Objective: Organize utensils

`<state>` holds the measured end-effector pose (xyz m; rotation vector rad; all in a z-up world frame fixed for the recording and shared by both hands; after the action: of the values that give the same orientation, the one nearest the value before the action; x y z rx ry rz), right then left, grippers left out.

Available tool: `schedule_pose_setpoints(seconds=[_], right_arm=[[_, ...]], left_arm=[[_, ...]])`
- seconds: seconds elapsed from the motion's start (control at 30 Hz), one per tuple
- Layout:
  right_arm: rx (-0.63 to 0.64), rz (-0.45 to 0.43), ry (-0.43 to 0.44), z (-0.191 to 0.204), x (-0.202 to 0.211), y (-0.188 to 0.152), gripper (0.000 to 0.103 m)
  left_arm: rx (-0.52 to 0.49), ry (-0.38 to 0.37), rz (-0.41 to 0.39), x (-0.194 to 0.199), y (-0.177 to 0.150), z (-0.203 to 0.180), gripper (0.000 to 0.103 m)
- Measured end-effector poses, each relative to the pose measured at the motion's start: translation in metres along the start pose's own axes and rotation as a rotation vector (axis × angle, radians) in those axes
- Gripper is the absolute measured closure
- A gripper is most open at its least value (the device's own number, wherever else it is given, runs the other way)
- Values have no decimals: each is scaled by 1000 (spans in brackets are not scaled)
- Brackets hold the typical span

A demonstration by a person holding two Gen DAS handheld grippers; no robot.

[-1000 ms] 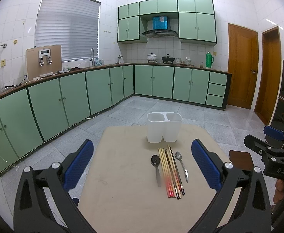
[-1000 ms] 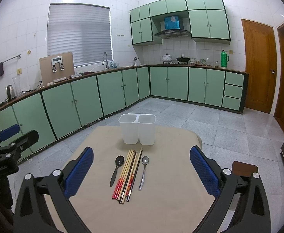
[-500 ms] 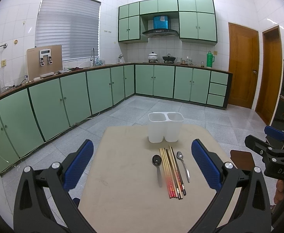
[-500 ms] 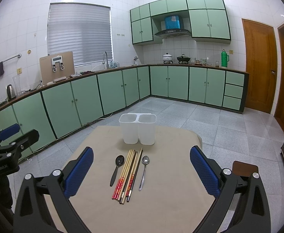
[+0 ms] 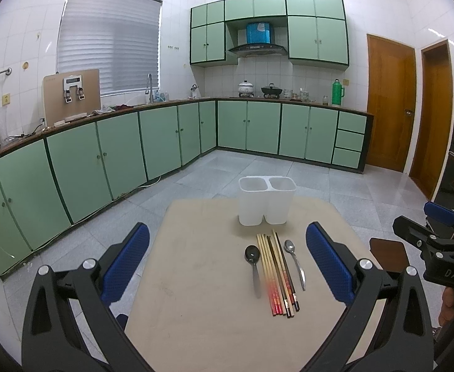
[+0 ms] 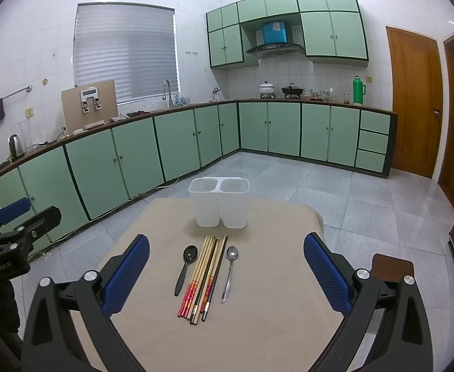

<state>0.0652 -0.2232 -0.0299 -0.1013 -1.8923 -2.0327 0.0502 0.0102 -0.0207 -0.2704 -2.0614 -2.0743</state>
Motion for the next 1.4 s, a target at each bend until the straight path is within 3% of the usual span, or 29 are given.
schedule_pose_setpoints(seconds=[0.9,1.2,1.4], right_arm=[[1,20,1,-1,-7,2,6],[9,68,0,-3,-38,-2,6],[15,178,-15,-13,-91,-27,6]], left_arm=[[-3,5,22,-15,-4,-3,5],[-7,9,65,-44,-11,-2,5],[-12,26,167,-95,-36,7,5]])
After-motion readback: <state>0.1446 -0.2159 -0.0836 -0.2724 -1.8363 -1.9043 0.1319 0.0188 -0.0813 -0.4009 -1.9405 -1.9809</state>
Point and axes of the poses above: each gripper's, at about its wrist camera, not at the fingertips, and x roughly against the way its jaws point, z to its left, y to its top, the point moved 5 cm from there along -x, roughly the way its jaws point, and after that the axes turned 8 degrees about -z, right-handed, at the moved point
